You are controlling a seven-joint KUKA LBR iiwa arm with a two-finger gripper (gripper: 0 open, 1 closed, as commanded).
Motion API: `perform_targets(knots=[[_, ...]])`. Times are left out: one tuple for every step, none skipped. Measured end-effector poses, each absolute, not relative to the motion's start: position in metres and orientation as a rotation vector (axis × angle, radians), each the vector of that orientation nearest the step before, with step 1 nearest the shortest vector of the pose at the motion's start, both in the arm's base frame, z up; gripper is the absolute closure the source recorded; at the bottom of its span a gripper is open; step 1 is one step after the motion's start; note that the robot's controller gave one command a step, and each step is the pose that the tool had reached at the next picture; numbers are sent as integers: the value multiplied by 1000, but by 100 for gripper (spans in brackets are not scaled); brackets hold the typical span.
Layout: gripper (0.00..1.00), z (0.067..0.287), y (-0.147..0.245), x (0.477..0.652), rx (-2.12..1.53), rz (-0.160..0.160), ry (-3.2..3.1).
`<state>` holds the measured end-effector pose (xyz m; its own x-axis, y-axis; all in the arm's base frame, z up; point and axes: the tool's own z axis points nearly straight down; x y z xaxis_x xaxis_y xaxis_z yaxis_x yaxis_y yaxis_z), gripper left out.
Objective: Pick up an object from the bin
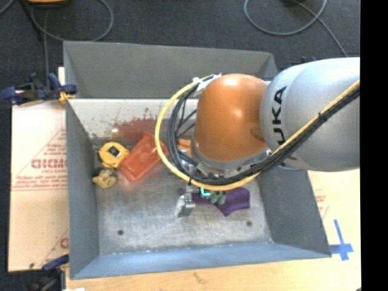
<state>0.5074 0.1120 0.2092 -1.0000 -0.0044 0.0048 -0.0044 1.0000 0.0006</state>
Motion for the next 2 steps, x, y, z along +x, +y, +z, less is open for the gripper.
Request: perform_targets(knots=[[0, 213, 111, 509, 2, -2, -3144], [0, 197, 92, 531, 90, -2, -3148]])
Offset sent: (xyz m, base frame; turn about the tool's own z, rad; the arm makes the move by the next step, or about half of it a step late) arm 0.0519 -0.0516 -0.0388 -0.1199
